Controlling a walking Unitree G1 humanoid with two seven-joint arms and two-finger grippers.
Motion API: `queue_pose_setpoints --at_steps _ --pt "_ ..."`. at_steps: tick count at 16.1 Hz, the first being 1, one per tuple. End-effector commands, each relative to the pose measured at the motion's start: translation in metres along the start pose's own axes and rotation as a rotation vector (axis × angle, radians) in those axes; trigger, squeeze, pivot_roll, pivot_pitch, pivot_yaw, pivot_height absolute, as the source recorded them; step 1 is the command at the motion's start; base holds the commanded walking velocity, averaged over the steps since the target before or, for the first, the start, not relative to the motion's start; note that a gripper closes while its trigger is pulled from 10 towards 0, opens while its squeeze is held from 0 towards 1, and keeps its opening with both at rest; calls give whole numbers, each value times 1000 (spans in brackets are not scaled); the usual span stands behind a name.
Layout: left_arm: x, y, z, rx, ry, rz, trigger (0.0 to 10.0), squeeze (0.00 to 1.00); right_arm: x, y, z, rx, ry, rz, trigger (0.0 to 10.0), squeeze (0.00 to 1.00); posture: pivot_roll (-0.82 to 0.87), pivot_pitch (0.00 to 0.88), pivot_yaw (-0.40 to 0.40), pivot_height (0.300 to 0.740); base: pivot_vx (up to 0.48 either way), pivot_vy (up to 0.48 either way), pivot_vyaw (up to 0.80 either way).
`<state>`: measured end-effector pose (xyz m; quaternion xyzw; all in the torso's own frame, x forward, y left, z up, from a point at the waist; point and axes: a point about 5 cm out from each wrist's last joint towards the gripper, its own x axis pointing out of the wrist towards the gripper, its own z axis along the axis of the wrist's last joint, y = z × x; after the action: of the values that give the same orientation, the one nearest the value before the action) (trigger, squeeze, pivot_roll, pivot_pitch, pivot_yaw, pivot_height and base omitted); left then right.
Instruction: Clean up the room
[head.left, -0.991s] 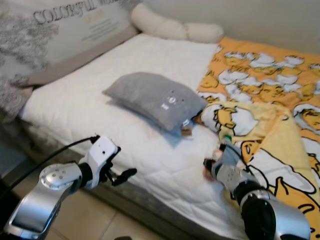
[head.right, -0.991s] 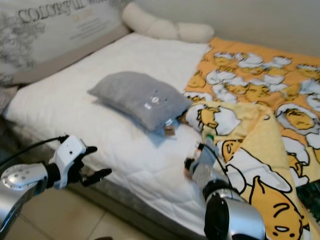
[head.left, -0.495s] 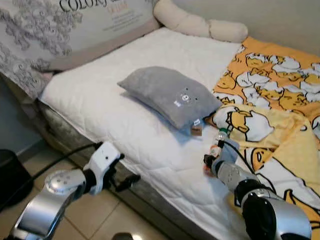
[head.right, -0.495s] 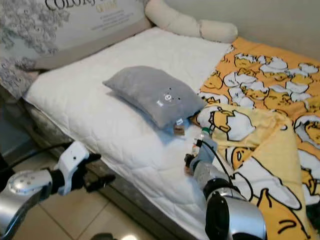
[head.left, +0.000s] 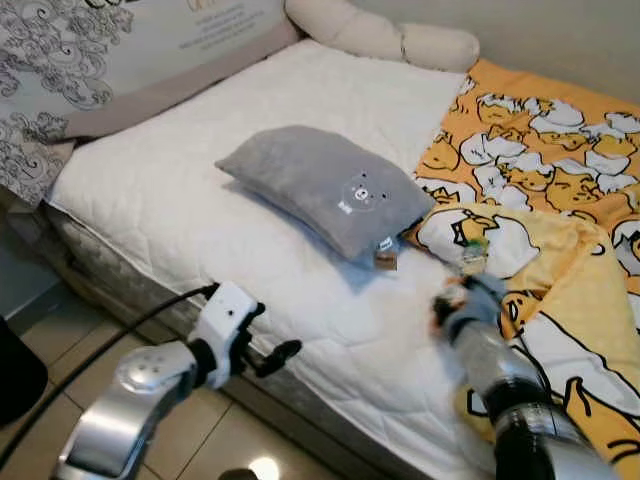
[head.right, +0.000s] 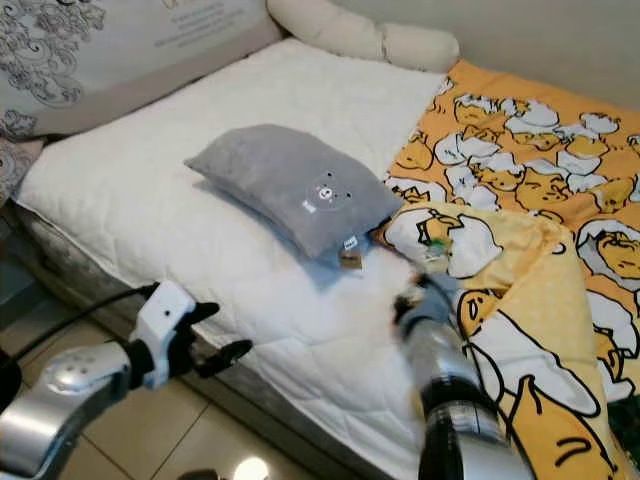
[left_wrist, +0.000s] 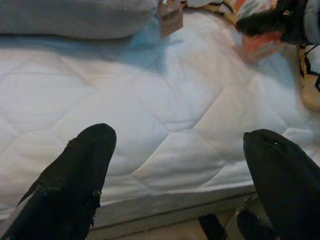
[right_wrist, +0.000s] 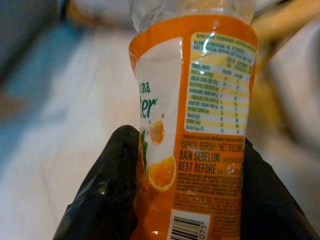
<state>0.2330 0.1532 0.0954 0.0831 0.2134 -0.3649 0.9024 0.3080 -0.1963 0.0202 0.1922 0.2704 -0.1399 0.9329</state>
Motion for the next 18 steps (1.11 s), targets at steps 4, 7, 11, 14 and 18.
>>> queue_pose_setpoints --at_steps 4,7,11,14,18 --pt "5 11 17 -9 -76 140 10000 0 -20 13 56 54 -286 74 0 0 54 0 -40 740 0 0 0" --pt "6 30 31 -57 -162 353 10000 0 -46 25 63 -2 -352 139 0 0 66 0 -38 740 0 0 0" --pt "5 45 36 -126 -207 476 10000 0 -54 44 60 -67 -356 196 3373 0 35 0 -12 740 0 0 0" --pt "6 51 36 -117 -183 481 10000 0 -55 57 59 -113 -364 238 10000 0 63 0 -30 740 0 0 0" --pt "2 67 44 -106 -210 531 10000 0 -67 94 40 -263 -319 487 10000 0 78 0 -21 740 0 0 794"
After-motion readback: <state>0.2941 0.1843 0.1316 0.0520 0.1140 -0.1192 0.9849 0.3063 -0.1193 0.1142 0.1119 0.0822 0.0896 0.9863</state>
